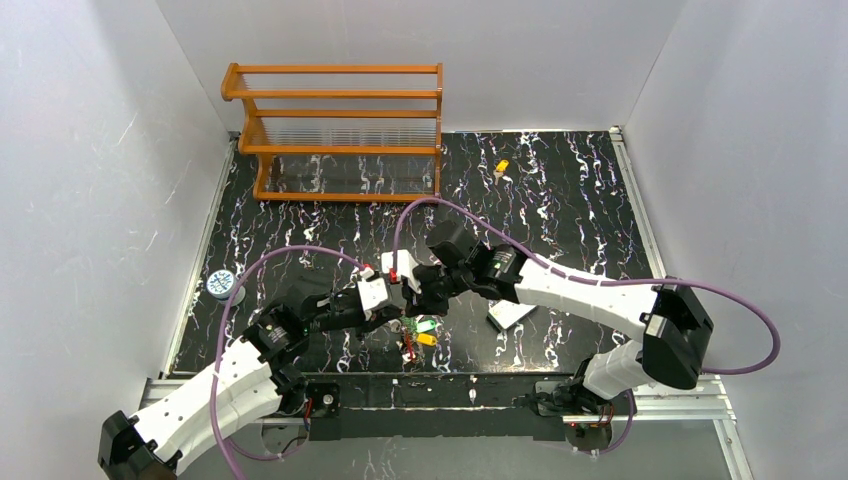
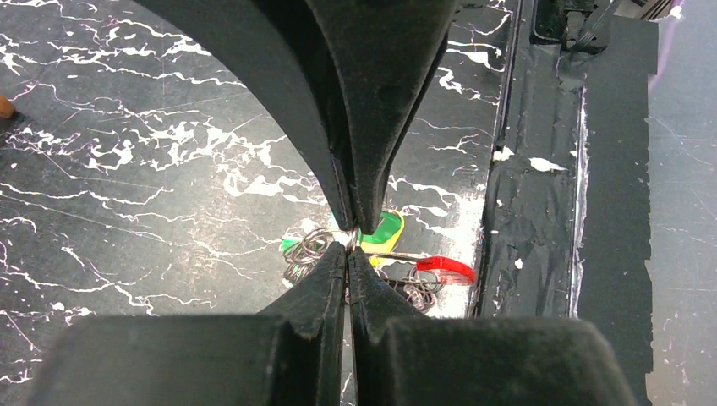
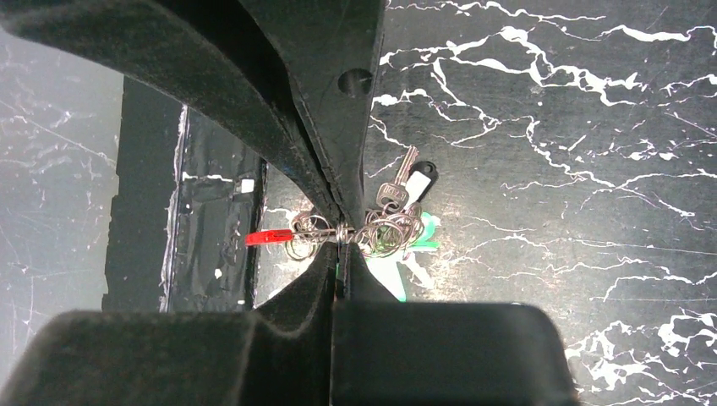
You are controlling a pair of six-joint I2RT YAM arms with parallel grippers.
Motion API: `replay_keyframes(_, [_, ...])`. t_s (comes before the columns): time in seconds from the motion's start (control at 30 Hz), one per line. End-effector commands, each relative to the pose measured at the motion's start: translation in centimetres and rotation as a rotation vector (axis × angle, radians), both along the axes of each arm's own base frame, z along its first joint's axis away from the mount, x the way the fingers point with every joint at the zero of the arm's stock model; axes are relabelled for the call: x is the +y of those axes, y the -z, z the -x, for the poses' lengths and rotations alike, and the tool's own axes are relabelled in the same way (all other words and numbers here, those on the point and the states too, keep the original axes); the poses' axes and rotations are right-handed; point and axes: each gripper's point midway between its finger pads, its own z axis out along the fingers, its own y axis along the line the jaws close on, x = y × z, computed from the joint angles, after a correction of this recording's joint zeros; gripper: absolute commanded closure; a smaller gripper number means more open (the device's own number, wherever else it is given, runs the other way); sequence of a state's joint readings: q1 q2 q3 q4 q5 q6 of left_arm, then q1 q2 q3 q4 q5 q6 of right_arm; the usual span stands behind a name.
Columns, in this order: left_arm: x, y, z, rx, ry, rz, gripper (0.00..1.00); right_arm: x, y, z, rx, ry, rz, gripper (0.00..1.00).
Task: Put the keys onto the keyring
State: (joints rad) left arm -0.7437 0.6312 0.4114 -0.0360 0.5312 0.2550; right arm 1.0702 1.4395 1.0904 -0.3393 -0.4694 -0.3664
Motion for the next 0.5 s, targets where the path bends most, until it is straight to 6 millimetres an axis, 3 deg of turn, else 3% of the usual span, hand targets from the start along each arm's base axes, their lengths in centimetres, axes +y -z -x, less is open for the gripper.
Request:
replay_keyframes(0.0, [-0.2,-1.9,0.2,-0.037,0.022,0.015,1.00,1.2,-3.9,-0.5,-0.080,0.014,-0.161,0.91])
replay_keyframes(0.1, [0.2,-2.8,0.0,-0.080,0.003,0.044,1.00,0.9,-4.4,-0.9,-0.108,0.052,-0.203,0.70])
replay_keyframes(0.23, [0.6,-4.2,0.0,-0.145,-0.024,0.102,1.00,0.4,-5.6,-0.9,-0.086,0.073,-0.287,0.52])
replay_keyframes(0.37, [0.6,-5.8,0.4,-0.203,-0.012,0.173,1.00,0.0,-7.3,-0.5,-0.066,0.034,-0.382,0.43])
replay_keyframes(0.47, [0.5,-6.5,0.8,-0.228,0.008,0.208,1.00,-0.3,-8.4,0.6,-0.056,-0.032,-0.450,0.41])
